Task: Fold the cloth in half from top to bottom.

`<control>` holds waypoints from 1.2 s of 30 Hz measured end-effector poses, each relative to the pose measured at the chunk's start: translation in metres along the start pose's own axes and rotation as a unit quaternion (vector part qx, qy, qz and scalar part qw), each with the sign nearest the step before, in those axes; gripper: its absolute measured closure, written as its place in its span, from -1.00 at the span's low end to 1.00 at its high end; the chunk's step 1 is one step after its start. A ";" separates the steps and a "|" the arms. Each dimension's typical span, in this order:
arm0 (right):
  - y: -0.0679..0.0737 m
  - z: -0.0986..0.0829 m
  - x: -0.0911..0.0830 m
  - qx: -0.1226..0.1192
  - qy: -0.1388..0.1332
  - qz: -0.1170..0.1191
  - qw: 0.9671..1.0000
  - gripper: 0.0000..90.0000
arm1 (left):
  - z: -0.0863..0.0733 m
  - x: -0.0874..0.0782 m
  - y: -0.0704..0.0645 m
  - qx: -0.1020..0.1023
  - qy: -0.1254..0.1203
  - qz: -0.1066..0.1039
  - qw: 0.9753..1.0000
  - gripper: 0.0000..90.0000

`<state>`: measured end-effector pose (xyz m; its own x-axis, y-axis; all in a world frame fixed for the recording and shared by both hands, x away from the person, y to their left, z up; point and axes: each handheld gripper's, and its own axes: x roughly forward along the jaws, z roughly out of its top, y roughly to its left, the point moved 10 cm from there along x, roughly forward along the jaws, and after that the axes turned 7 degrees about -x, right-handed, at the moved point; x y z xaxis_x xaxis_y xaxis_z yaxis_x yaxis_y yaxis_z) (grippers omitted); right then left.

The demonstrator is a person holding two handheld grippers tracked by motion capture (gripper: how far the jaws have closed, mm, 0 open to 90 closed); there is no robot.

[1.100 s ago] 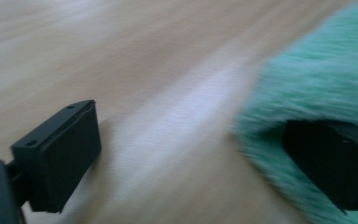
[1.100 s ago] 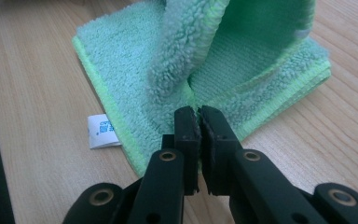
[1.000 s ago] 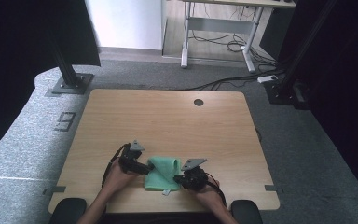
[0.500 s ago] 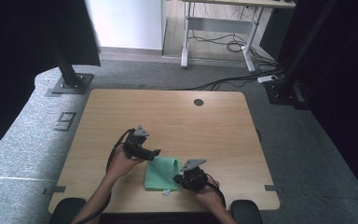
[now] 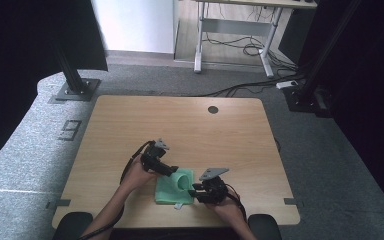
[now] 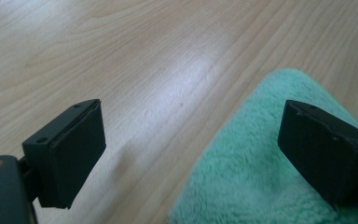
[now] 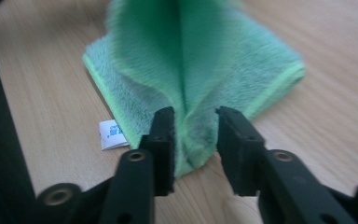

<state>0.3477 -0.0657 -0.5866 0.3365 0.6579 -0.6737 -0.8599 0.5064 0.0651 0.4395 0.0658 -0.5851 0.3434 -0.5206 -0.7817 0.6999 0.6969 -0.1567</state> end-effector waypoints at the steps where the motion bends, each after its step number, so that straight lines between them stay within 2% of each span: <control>1: -0.003 0.002 -0.006 0.002 -0.006 -0.004 1.000 0.33 | -0.002 -0.001 0.000 0.000 0.000 0.001 1.000 -0.83; 4: -0.013 0.004 -0.017 0.007 -0.014 -0.021 1.000 0.23 | -0.012 -0.003 0.000 0.001 0.007 0.004 1.000 -0.83; 7: -0.023 0.006 -0.021 0.014 -0.017 -0.035 0.999 0.16 | -0.022 -0.005 0.002 0.001 0.011 0.013 1.000 -0.83; 12: -0.021 0.009 -0.008 0.018 -0.015 -0.030 0.999 0.01 | -0.034 -0.006 0.011 -0.004 0.013 0.036 0.999 -0.83; 14: -0.017 0.008 0.002 0.011 -0.006 -0.028 1.000 -0.04 | -0.035 -0.008 0.012 -0.010 0.004 0.034 0.999 -0.83; 16: -0.015 0.003 0.013 0.006 0.008 -0.031 0.999 -0.08 | -0.034 -0.014 0.006 -0.013 -0.012 0.025 1.000 -0.83; 18: -0.014 -0.001 0.019 0.010 0.015 -0.031 0.999 -0.11 | -0.033 -0.021 -0.003 -0.010 -0.022 0.011 1.000 -0.83; 20: -0.013 -0.004 0.023 0.008 0.021 -0.035 0.999 -0.14 | -0.035 -0.027 -0.016 -0.007 -0.030 -0.005 1.000 -0.83; 24: -0.011 -0.006 0.027 0.007 0.025 -0.041 0.999 -0.17 | -0.049 -0.030 -0.034 0.008 -0.018 -0.022 1.000 -0.83; 27: -0.009 -0.005 0.029 -0.002 0.028 -0.045 0.999 -0.19 | -0.066 -0.027 -0.032 0.018 0.003 -0.001 1.000 -0.83; 30: -0.009 -0.005 0.030 -0.006 0.031 -0.048 0.998 -0.25 | -0.078 -0.023 -0.020 0.009 0.012 0.029 0.999 -0.83; 33: -0.009 -0.006 0.029 -0.001 0.029 -0.051 0.998 -0.32 | -0.082 -0.021 -0.017 -0.007 0.007 0.028 1.000 -0.83; 36: -0.008 -0.009 0.026 0.000 0.030 -0.056 0.998 -0.40 | -0.082 -0.021 -0.017 -0.002 0.004 0.036 0.999 -0.84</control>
<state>0.3600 -0.0576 -0.6111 0.4069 0.5629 -0.7194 -0.8185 0.5744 -0.0134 0.3691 0.1058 -0.6158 0.3870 -0.4656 -0.7959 0.6718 0.7336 -0.1025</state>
